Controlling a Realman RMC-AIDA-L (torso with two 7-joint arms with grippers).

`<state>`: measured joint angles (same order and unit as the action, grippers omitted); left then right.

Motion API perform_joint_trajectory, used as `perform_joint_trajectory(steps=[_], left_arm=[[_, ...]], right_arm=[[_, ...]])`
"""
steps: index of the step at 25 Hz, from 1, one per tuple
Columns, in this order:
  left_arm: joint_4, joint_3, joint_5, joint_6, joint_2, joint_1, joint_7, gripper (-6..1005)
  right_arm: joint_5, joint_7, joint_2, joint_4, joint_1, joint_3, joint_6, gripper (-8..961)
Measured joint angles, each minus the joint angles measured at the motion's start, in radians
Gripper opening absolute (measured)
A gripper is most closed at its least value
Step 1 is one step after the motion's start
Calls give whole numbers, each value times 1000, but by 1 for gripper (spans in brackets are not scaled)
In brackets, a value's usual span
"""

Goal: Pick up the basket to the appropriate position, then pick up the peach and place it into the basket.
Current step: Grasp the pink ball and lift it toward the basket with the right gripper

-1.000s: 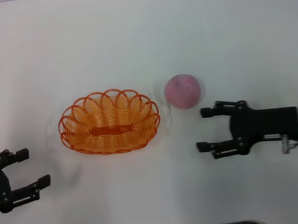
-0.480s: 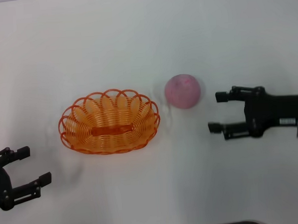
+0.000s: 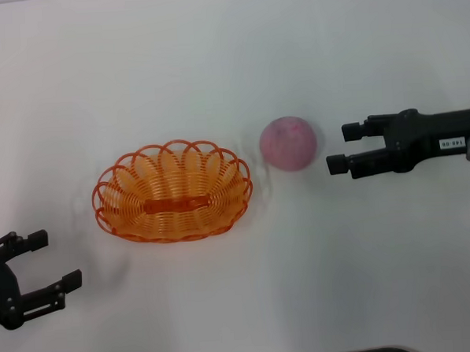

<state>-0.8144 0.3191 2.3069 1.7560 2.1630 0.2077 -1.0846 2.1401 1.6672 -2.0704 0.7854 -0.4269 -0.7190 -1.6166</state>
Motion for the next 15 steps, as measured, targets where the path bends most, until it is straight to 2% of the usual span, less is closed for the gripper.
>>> perform_joint_trajectory(steps=[6,15], left_arm=[[2,1,0,-6,0,5,0,858],[3,0,-1,-10,0,7,-11,859]], right_arm=[[119,24,-7,129,-48,-20,-16,932],[308,49,-13,249,-204,-47,-74,934]])
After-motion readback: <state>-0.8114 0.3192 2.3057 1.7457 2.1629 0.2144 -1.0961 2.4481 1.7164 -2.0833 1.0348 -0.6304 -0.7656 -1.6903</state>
